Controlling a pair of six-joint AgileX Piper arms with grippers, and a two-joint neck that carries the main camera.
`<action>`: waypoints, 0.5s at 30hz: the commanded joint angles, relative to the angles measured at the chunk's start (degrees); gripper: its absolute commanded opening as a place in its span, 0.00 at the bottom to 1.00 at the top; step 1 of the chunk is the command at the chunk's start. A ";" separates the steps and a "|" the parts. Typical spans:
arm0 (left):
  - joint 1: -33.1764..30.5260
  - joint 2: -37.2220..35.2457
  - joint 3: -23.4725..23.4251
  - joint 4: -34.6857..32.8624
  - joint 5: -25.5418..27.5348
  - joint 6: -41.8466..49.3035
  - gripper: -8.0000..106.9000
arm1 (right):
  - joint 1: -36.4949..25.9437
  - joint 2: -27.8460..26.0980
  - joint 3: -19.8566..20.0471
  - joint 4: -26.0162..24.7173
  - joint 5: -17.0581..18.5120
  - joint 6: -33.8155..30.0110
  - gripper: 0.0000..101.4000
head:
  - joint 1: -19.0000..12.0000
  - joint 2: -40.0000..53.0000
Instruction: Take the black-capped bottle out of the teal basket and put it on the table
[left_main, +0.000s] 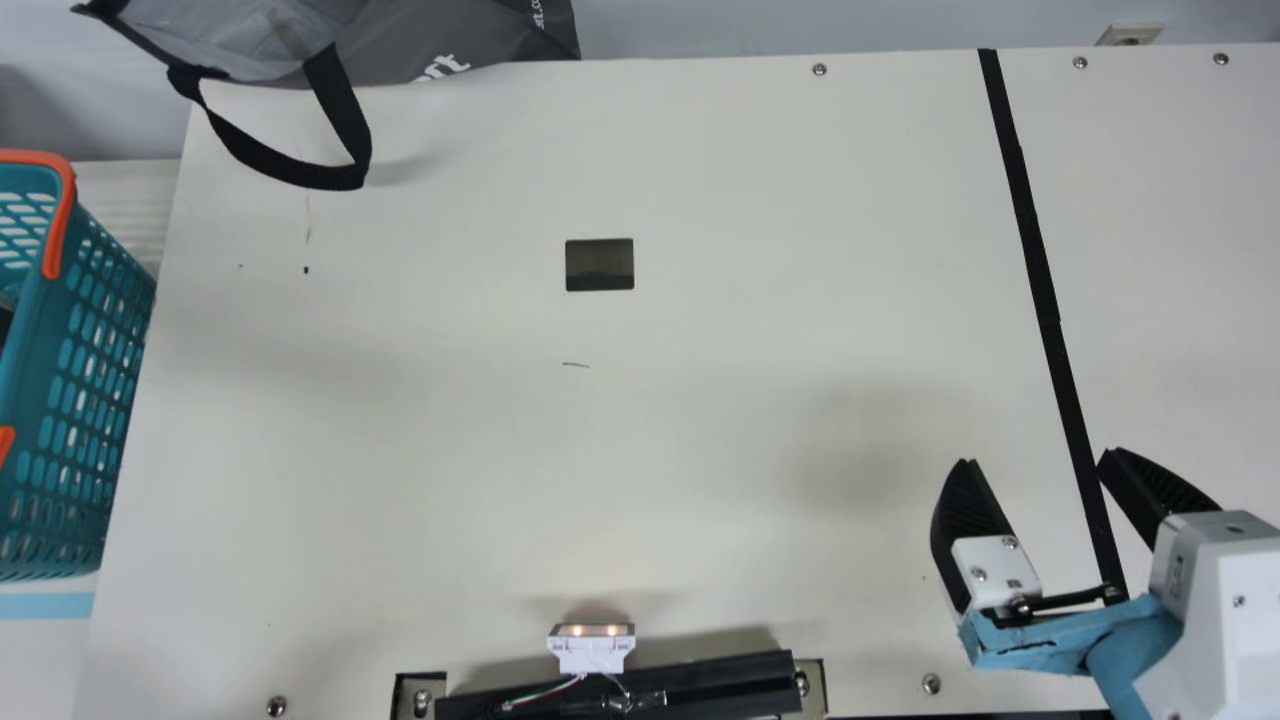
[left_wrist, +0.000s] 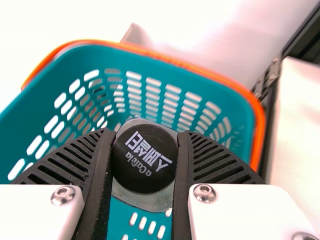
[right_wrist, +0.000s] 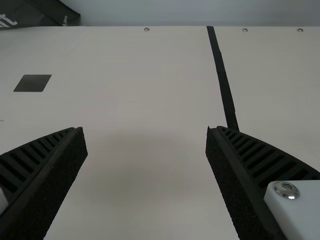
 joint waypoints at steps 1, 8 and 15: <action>-0.33 -1.84 -0.26 0.39 0.56 -0.63 0.07 | 0.00 0.00 0.00 0.00 0.00 0.00 0.90 | -0.21 0.47; -1.16 -7.14 -0.75 0.82 3.19 -1.73 0.07 | 0.00 0.00 0.00 0.00 0.00 0.00 0.90 | -0.21 0.47; -1.88 -11.35 -1.13 0.75 5.80 -2.73 0.07 | 0.00 0.00 0.00 0.00 0.00 0.00 0.90 | -0.21 0.47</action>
